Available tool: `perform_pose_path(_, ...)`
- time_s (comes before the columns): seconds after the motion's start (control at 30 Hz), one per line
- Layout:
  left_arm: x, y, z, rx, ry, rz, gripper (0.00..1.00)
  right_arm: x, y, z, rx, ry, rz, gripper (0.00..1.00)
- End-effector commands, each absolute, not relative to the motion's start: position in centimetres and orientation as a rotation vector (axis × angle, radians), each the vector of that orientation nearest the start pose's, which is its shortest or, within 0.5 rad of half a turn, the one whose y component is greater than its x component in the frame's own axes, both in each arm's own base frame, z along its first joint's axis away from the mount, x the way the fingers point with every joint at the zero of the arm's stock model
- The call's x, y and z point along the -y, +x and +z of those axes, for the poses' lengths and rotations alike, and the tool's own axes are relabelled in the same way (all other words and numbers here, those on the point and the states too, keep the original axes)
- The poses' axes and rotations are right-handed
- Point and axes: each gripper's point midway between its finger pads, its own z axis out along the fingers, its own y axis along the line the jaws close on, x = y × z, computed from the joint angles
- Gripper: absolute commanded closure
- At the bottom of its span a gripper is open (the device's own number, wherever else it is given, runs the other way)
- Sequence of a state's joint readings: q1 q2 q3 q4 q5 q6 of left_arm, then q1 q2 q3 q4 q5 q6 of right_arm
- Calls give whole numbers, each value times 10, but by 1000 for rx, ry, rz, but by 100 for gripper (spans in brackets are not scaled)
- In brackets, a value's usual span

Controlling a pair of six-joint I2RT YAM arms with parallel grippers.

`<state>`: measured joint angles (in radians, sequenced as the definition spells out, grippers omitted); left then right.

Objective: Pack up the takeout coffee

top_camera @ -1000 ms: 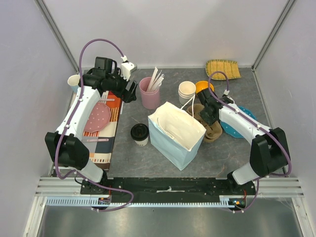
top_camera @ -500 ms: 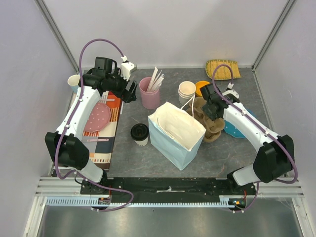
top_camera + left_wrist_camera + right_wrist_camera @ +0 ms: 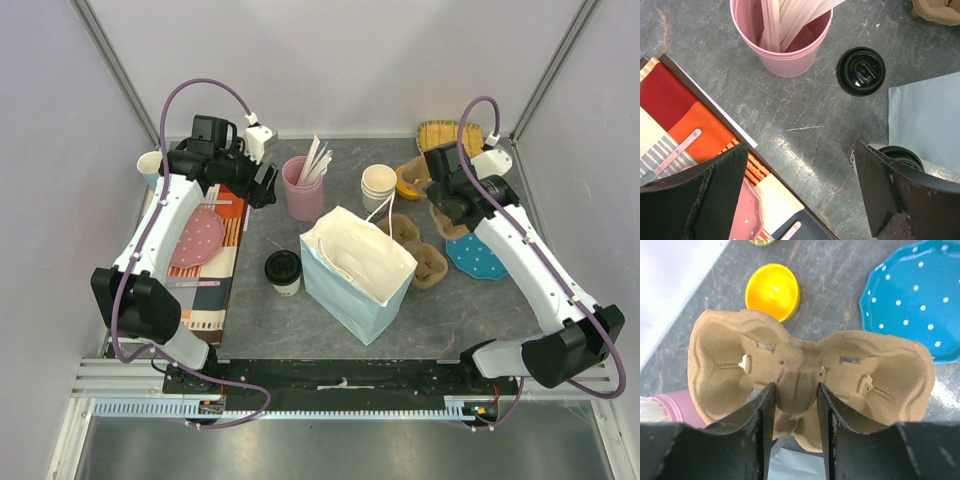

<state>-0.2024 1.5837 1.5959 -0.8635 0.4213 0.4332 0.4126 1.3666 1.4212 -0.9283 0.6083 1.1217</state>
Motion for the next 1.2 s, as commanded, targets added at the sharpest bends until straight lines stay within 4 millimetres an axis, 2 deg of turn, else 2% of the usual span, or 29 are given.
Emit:
perform_pose_path(0.0, 136, 379, 252, -2114, 933, -390, 7, -61, 341, 303, -1907, 973, 59, 57)
perform_pose_path(0.07, 136, 379, 253, -2117, 924, -396, 7, -61, 341, 320, -1883, 965, 88, 57)
perform_pose_path(0.13, 138, 377, 254, -2115, 918, -412, 7, -65, 341, 328, -1892, 946, 110, 59)
perform_pose_path(0.17, 139, 376, 254, -2119, 912, -421, 7, -66, 342, 340, -1874, 943, 137, 59)
perform_pose_path(0.33, 147, 371, 258, -2109, 905, -491, 8, -77, 344, 361, -1882, 913, 209, 59)
perform_pose_path(0.5, 151, 366, 259, -2107, 900, -520, 8, -86, 341, 394, -1857, 876, 314, 60)
perform_pose_path(0.63, 154, 363, 260, -2100, 910, -527, 8, -102, 336, 424, -1841, 829, 457, 61)
perform_pose_path(0.7, 156, 362, 259, -2106, 910, -538, 8, -118, 332, 432, -1865, 785, 543, 62)
perform_pose_path(0.73, 157, 361, 259, -2106, 912, -540, 8, -123, 331, 442, -1852, 768, 583, 62)
perform_pose_path(0.9, 163, 357, 260, -2097, 925, -552, 8, -154, 311, 481, -1825, 670, 797, 63)
perform_pose_path(0.97, 165, 355, 263, -2091, 925, -555, 8, -167, 303, 484, -1850, 647, 876, 62)
perform_pose_path(1.1, 166, 356, 266, -2087, 920, -555, 9, -201, 288, 467, -1931, 626, 1003, 64)
perform_pose_path(1.17, 166, 357, 267, -2085, 918, -551, 9, -206, 283, 465, -1949, 622, 1014, 64)
